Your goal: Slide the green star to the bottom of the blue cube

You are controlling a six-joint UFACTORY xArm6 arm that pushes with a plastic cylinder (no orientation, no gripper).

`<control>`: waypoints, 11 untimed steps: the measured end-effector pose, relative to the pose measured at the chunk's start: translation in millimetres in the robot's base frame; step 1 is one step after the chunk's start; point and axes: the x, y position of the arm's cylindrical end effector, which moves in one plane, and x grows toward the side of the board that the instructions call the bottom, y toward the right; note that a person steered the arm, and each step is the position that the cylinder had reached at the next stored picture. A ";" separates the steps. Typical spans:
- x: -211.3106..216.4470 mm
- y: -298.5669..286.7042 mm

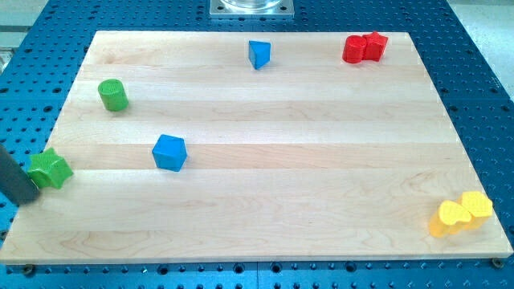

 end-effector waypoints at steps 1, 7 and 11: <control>11.3 13.5; -83.0 9.2; 28.7 146.8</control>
